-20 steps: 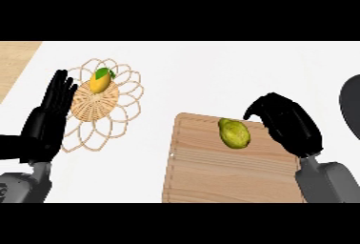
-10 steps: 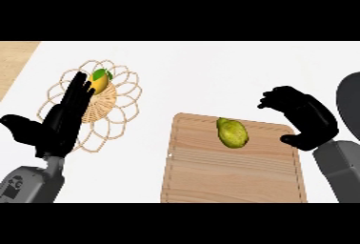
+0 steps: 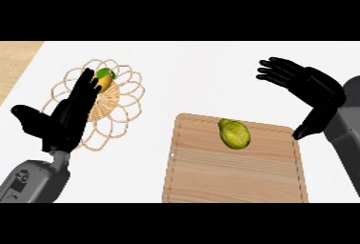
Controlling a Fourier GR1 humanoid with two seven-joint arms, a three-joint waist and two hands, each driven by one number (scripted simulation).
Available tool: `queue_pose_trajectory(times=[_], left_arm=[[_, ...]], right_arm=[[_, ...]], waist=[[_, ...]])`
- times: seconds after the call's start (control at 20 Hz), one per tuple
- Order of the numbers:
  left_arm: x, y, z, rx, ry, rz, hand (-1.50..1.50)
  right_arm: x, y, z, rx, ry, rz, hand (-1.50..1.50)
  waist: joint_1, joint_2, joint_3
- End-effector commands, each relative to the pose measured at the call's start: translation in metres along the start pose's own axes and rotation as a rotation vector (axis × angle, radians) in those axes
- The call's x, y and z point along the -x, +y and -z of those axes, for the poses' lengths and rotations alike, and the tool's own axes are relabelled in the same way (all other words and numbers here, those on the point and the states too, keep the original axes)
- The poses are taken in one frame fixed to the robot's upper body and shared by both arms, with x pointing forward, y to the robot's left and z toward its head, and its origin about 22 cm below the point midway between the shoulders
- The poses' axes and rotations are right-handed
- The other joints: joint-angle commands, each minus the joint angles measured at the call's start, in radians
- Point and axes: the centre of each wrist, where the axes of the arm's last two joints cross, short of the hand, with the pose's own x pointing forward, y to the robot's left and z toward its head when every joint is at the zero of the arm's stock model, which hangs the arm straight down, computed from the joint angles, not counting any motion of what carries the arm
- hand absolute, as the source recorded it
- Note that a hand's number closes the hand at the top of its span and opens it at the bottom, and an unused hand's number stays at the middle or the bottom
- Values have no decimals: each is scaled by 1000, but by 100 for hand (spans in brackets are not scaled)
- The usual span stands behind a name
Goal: Pick the pear from the cutting board and place it in the pan
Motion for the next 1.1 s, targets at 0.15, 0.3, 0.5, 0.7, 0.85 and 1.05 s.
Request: queue_pose_trajectory(times=[0.15, 0.3, 0.5, 0.7, 0.85, 1.05], left_arm=[[-2, -4, 2, -1, 6, 0, 0], [-6, 0, 9, -18, 14, 1, 0], [-13, 6, 10, -7, 1, 4, 0], [-8, 8, 7, -5, 0, -3, 0], [-4, 12, 4, -33, 6, 9, 0], [-5, 5, 2, -12, 36, -6, 0]], right_arm=[[-40, -3, 49, -231, 25, -202, -150], [-36, 12, 67, -359, 85, -265, -150], [-47, 24, 80, -540, 214, -353, -150], [-26, 41, 80, -611, 200, -385, -150], [-35, 33, 70, -622, 180, -429, -150], [-40, 31, 67, -633, 176, -595, -150]], waist=[[11, -2, -2], [-8, -5, -3], [5, -5, -3], [-10, -7, -2], [-24, -11, -2], [-23, -13, -2]])
